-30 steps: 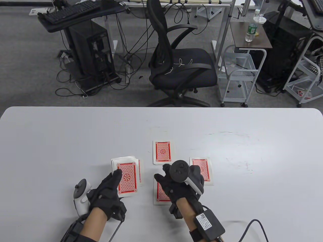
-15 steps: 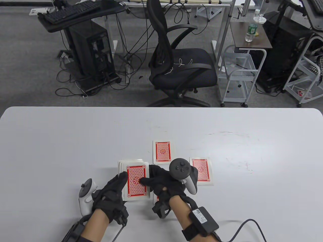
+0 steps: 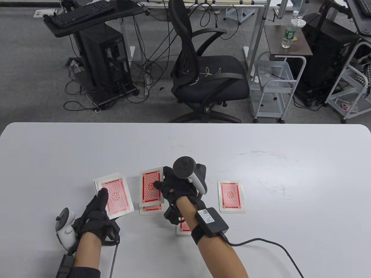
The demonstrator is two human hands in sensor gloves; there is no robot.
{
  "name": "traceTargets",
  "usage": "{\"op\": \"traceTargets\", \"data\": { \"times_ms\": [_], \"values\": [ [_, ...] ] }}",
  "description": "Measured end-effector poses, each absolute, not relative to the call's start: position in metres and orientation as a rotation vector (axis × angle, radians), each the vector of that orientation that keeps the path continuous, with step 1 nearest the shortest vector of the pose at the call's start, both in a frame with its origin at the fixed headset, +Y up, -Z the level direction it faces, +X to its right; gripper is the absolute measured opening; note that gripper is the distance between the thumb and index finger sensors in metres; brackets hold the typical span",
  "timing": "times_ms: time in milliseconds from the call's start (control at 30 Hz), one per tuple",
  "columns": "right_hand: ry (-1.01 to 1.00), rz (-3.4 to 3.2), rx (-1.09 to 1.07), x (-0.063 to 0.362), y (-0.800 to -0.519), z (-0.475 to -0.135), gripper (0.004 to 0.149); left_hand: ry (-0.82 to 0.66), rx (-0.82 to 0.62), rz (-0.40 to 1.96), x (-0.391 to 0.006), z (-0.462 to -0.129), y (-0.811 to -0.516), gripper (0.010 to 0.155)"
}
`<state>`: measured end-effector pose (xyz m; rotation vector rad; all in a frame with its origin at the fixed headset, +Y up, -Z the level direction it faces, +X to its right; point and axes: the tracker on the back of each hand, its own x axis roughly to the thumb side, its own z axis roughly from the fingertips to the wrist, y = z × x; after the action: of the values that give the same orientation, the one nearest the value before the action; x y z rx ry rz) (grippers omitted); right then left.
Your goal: Four-player card dealing with fan arrangement
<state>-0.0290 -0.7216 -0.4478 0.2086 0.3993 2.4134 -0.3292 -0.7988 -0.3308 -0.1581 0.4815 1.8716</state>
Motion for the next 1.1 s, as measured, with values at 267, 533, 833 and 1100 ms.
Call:
{"op": "traceTargets", "data": {
  "times_ms": [267, 533, 833, 1100],
  "values": [
    [0.431, 3.071, 0.177, -0.077, -0.756, -0.455, 0.077, 0.438, -0.184, 1.828, -0.321, -0.337, -0.796, 0.051],
    [0.373, 2.967, 0.203, -0.072, -0.738, -0.451, 0.071, 0.429, -0.181, 1.82, -0.316, -0.338, -0.798, 0.051],
    [0.386, 2.327, 0.549, -0.062, -0.708, -0.42, 0.072, 0.326, -0.244, 1.919, -0.295, -0.338, -0.797, 0.05],
    [0.266, 2.233, 0.445, -0.045, -0.712, -0.406, 0.06, 0.266, -0.269, 1.928, -0.278, -0.334, -0.794, 0.051]
  ]
}}
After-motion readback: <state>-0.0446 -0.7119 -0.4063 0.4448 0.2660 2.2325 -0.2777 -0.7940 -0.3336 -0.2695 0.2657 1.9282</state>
